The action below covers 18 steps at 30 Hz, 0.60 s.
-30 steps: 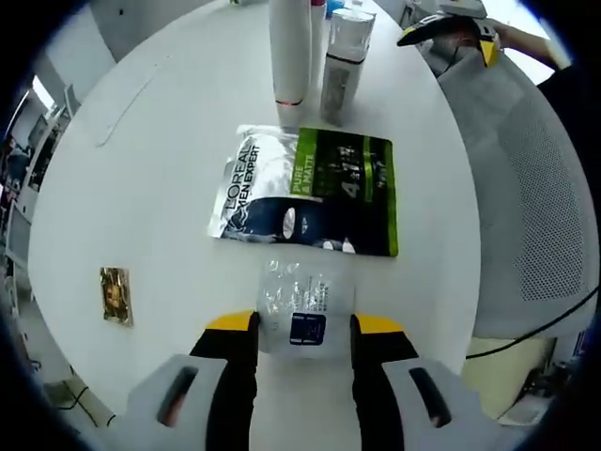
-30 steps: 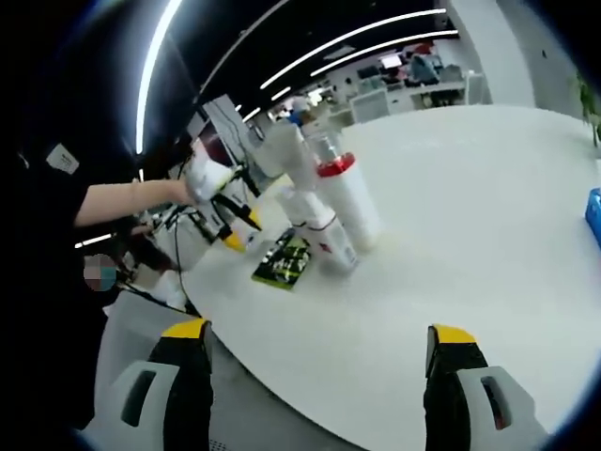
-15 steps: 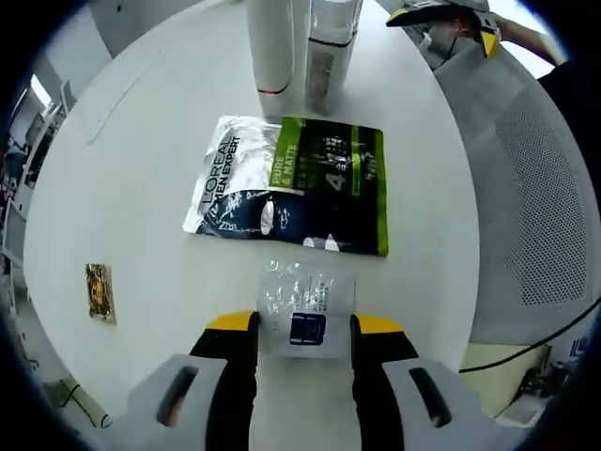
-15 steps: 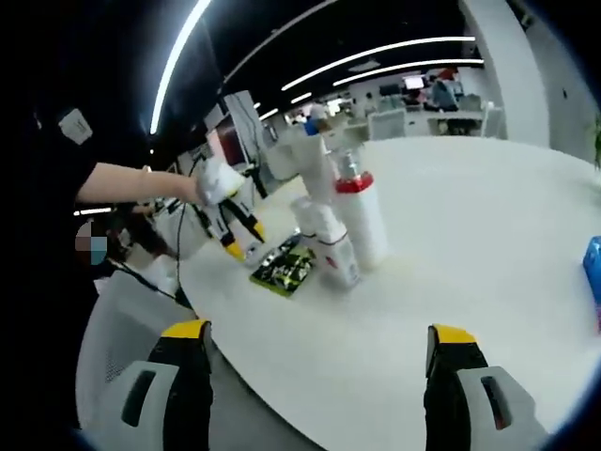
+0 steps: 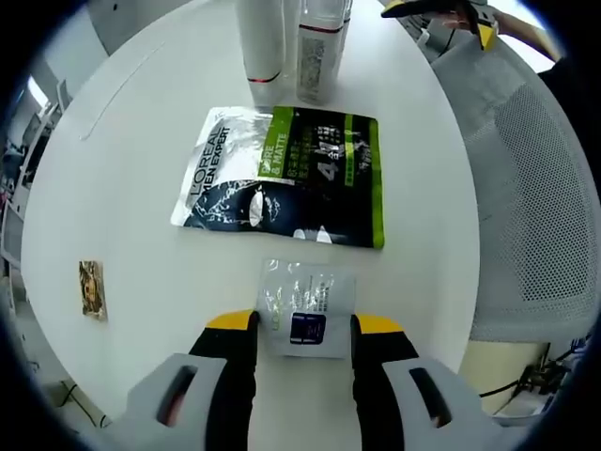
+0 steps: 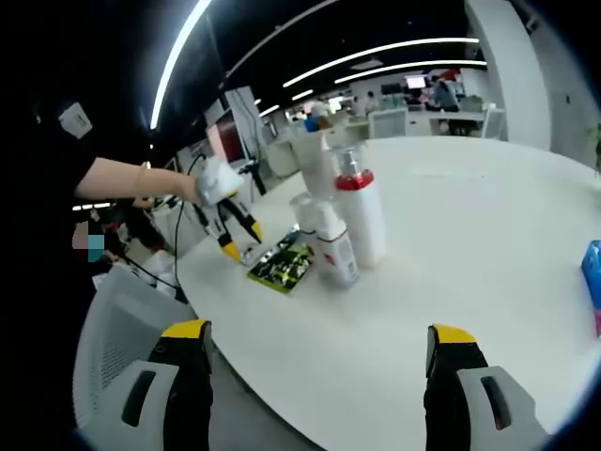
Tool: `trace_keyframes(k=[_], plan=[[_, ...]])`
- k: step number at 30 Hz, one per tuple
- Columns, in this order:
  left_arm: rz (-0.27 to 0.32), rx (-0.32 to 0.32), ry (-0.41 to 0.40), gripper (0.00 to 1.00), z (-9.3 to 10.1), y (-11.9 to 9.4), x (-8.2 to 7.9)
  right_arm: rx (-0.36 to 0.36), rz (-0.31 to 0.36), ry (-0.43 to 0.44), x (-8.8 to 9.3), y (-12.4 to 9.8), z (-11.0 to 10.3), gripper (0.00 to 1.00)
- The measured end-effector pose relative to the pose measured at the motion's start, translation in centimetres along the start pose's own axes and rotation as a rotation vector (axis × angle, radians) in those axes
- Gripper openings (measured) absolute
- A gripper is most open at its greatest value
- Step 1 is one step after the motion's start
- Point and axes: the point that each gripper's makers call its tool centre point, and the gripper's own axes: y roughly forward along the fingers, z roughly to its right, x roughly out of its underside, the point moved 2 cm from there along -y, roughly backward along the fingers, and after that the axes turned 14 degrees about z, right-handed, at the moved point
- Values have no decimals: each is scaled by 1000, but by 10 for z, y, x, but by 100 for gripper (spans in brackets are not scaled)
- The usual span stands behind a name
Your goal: Arrange the skincare products in the storage area until every visible bottle or jar stands upright without overlapping.
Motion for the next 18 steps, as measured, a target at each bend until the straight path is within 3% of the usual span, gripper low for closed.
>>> trace_keyframes(k=[18], plan=[[15,-2,-3,34,5,4,-2,14,-5,-11,1,1,2,99]])
